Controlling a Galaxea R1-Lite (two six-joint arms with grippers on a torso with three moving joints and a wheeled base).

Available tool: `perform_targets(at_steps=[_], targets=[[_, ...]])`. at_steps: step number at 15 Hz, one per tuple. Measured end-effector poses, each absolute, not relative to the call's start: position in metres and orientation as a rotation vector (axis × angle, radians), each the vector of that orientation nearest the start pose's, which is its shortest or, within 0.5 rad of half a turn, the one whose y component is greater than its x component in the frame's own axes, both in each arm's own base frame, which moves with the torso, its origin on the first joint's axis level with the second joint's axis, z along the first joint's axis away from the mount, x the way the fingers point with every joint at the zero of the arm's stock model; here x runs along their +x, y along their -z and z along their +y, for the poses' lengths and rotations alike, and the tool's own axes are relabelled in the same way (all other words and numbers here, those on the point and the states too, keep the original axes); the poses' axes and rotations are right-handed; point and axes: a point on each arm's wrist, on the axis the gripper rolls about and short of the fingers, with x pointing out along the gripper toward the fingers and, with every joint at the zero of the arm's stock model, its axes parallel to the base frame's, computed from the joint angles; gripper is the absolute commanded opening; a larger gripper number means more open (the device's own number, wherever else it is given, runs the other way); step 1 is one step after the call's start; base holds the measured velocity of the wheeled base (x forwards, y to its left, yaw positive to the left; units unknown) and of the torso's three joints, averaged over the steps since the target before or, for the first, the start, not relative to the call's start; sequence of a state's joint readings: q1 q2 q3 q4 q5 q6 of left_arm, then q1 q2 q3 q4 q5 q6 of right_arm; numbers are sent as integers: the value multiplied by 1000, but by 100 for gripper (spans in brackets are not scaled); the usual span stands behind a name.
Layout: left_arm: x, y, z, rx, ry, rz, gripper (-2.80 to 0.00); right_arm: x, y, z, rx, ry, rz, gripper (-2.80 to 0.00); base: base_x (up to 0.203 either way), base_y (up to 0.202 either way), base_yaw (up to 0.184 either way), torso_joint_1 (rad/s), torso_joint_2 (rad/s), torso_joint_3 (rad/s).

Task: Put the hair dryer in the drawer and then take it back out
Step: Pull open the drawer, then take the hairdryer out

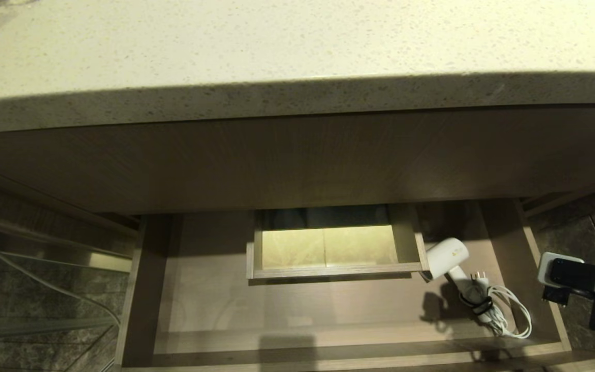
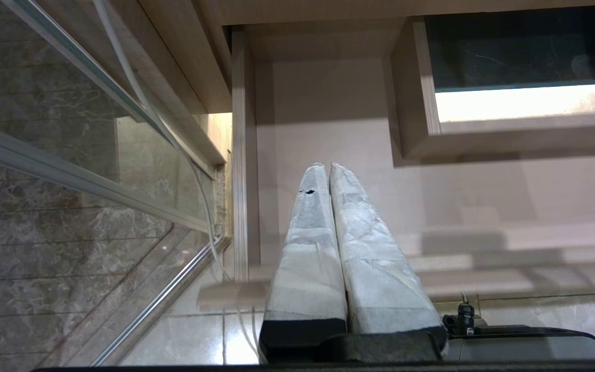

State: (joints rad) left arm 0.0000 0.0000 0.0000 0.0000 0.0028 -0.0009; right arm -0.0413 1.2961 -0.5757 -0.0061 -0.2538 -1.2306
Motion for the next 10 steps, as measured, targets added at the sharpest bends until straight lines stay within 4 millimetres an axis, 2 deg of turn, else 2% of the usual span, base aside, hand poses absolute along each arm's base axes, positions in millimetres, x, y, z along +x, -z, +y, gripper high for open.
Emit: perform_targets(at_steps=[5,7,10], targets=[[-23,-75,0,0,-2,0,-280,151,-165,-33,-1200,-110,966,-280,0,0,0,0,0,0],[-23,-75,0,-1,-3,0,-280,153,-162,-35,-1194,-107,994,-280,0,0,0,0,0,0],[-23,-75,0,0,-3,0,-280,172,-153,-37,-1151,-162,1020,-280,0,0,0,0,0,0]])
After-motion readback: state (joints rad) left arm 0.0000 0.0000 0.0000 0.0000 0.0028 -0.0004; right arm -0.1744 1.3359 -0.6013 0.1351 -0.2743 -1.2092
